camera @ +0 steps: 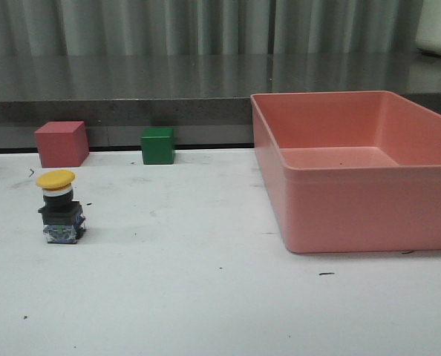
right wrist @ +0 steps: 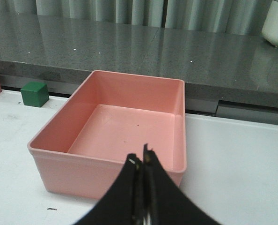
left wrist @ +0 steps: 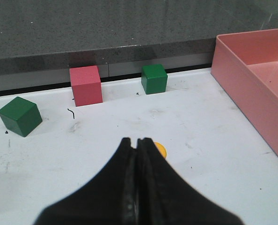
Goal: Place and stand button with both arms
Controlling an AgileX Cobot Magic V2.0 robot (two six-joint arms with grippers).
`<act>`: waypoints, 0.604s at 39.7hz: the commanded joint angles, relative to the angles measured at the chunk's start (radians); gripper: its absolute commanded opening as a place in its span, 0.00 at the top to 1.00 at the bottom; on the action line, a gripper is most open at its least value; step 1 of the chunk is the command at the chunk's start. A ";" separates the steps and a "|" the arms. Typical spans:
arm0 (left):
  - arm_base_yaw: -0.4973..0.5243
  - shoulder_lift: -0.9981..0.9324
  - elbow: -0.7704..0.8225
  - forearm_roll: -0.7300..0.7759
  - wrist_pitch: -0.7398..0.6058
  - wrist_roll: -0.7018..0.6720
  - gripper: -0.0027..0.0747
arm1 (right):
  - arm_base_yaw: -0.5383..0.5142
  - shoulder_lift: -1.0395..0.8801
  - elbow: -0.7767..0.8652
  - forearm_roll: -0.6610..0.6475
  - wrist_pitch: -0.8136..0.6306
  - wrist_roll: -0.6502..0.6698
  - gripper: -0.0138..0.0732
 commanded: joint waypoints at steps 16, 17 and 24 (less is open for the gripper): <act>0.001 -0.140 0.106 -0.035 -0.168 -0.004 0.99 | -0.007 0.009 -0.027 -0.014 -0.091 -0.005 0.92; 0.001 -0.164 0.122 -0.039 -0.170 -0.004 0.99 | -0.007 0.009 -0.027 -0.014 -0.091 -0.005 0.92; 0.059 -0.323 0.272 -0.090 -0.170 -0.004 0.99 | -0.007 0.009 -0.027 -0.014 -0.091 -0.005 0.92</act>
